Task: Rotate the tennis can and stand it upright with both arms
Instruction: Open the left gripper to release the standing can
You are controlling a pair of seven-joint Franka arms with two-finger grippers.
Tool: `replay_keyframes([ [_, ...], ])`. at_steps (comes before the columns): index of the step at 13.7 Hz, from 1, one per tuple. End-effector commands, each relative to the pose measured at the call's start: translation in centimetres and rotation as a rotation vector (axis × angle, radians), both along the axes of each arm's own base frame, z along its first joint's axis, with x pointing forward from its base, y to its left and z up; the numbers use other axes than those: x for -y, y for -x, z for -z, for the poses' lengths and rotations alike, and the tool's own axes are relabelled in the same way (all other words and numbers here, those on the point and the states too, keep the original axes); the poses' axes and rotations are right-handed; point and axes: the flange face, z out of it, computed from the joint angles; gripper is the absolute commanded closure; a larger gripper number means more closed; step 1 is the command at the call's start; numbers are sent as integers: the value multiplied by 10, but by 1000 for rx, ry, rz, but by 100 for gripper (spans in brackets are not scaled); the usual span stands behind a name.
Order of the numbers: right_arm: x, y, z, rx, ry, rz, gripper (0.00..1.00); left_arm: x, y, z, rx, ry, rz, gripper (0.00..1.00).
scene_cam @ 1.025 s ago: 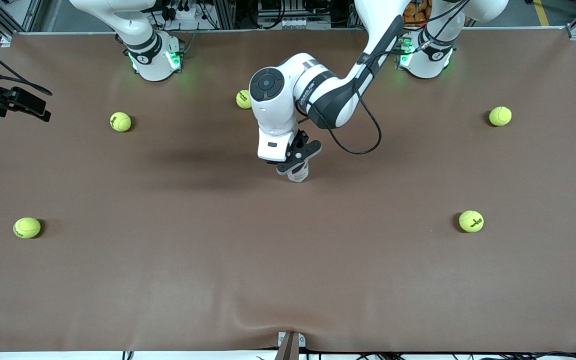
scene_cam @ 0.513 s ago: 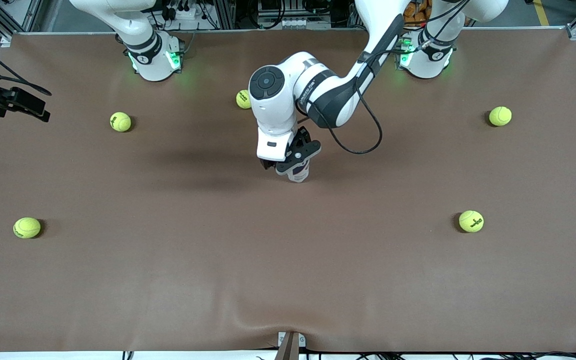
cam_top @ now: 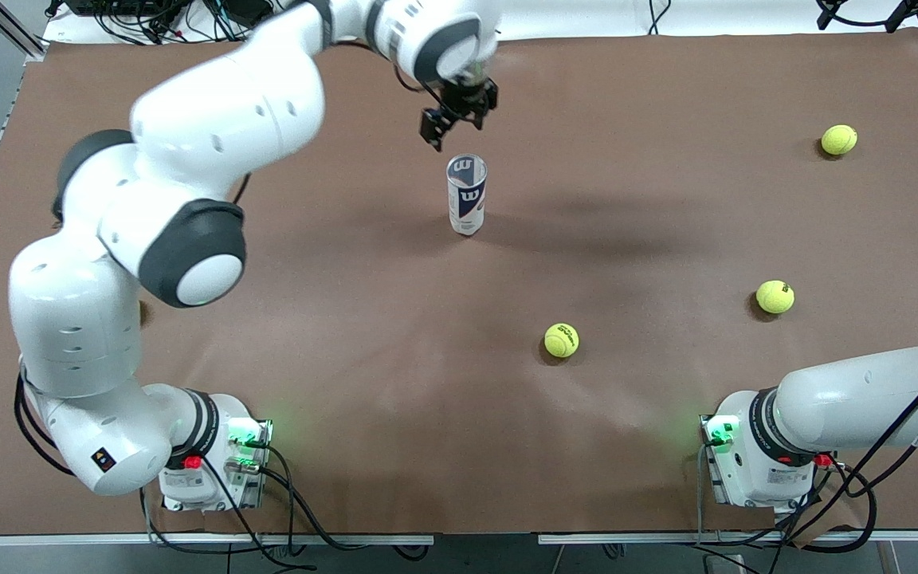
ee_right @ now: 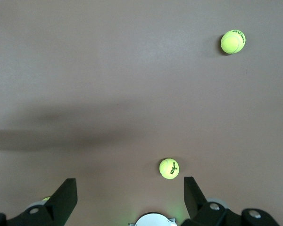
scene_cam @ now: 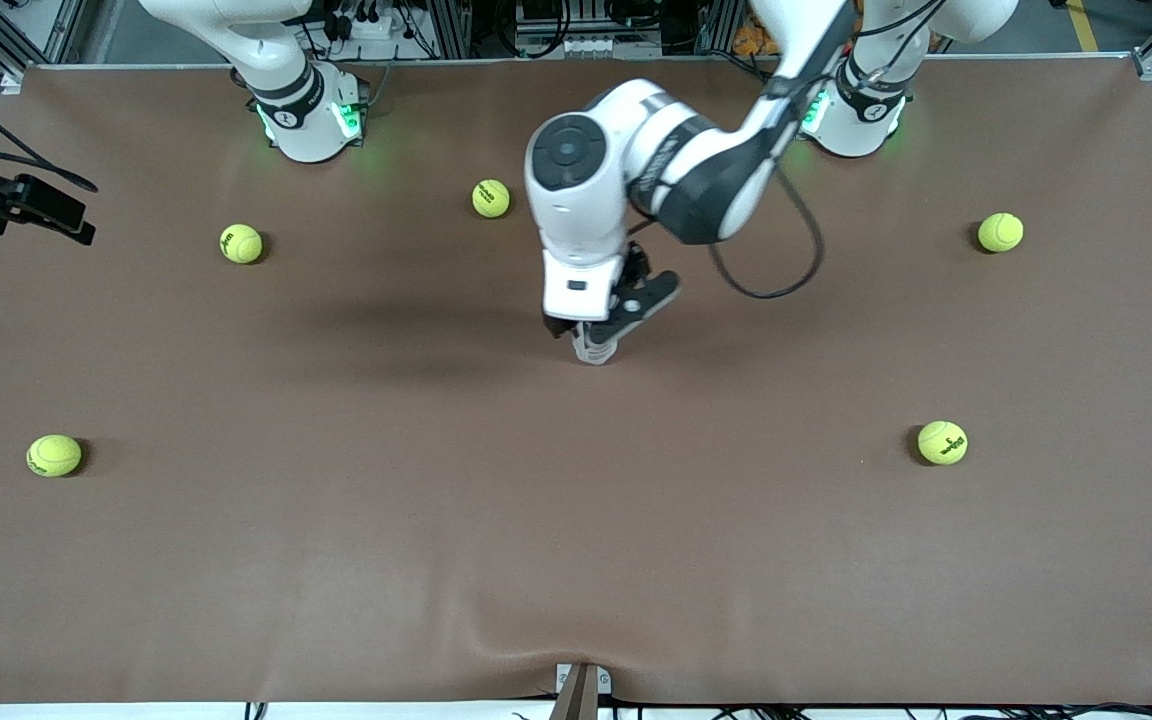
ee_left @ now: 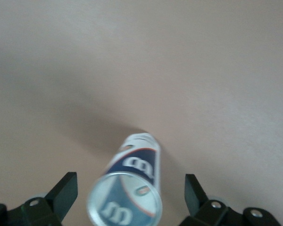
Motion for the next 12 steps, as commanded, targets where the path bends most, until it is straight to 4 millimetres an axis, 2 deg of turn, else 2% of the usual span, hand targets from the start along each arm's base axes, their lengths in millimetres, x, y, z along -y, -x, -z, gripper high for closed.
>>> replay_keyframes([
  [1, 0, -1, -5, 12, 3, -13, 0, -30, -7, -33, -34, 14, 2, 0],
  [4, 0, -1, -5, 12, 0, -13, 0, -70, -27, -76, 12, 42, 21, 0],
  [6, 0, -1, -6, 13, -1, -12, 0, -115, -39, -117, 31, 55, 15, 0],
  [8, -2, -1, -4, 10, -3, -16, 0, -166, -52, -149, 36, 64, 103, 0],
  [10, -5, -3, -1, 4, -3, -21, 0, -197, -54, -166, 26, 37, 219, 0],
  [11, -5, -3, 0, 3, -3, -21, 0, -209, -47, -184, 39, 16, 257, 0],
  [12, -6, -4, 1, 1, -3, -22, 0, -230, -51, -194, 44, 8, 263, 0],
])
